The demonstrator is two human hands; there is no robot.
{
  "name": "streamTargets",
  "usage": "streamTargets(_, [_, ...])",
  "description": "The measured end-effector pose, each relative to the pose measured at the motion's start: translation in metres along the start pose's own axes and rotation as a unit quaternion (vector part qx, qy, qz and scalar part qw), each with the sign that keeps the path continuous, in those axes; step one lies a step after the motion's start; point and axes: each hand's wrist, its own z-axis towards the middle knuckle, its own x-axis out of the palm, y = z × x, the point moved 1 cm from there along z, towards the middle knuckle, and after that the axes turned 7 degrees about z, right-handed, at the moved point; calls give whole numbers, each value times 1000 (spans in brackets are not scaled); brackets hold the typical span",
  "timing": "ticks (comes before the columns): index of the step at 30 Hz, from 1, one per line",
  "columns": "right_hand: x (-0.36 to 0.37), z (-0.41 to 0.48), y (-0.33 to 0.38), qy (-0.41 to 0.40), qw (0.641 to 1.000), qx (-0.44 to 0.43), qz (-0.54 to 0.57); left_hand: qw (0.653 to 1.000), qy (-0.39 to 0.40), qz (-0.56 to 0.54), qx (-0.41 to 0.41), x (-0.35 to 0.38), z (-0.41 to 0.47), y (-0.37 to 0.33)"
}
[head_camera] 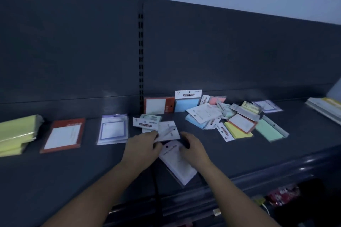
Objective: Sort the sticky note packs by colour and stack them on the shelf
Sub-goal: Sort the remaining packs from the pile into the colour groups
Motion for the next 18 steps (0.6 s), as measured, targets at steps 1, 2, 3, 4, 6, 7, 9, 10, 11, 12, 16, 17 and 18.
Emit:
streamTargets(1, [6, 7, 3, 16, 1000, -9, 4, 1000, -17, -23, -11, -4, 2, 6])
streamTargets(2, [13, 14, 5, 33, 999, -8, -8, 998, -29, -43, -27, -7, 4, 13])
streamTargets(3, [20, 21, 6, 51, 998, 2, -38, 996, -34, -62, -45, -10, 6, 20])
streamTargets(4, [27, 28, 7, 68, 994, 13, -81, 994, -34, -83, -60, -13, 9, 28])
streamTargets(6, [37, 42, 9, 89, 981, 17, -171, 987, -32, -136, -83, -15, 12, 44])
streamTargets(7, [42, 48, 11, 94, 976, 12, -197, 981, -32, -166, -95, -16, 12, 52])
streamTargets(9, [51, 58, 17, 93, 972, -5, -216, 968, -32, -220, -116, -18, 13, 66])
streamTargets(10, [55, 63, 22, 86, 972, -17, -216, 962, -35, -237, -127, -18, 14, 73])
streamTargets(11, [57, 67, 26, 75, 972, -30, -221, 957, -39, -252, -138, -18, 16, 80])
streamTargets(12, [58, 71, 31, 64, 968, -47, -238, 950, -43, -268, -152, -19, 19, 86])
streamTargets(16, [54, 73, 41, 58, 928, -117, -350, 917, -50, -344, -195, -16, 24, 98])
streamTargets(17, [55, 72, 41, 60, 918, -131, -370, 913, -52, -348, -205, -15, 23, 99])
streamTargets(18, [55, 70, 41, 55, 909, -148, -387, 909, -55, -352, -214, -14, 23, 100])
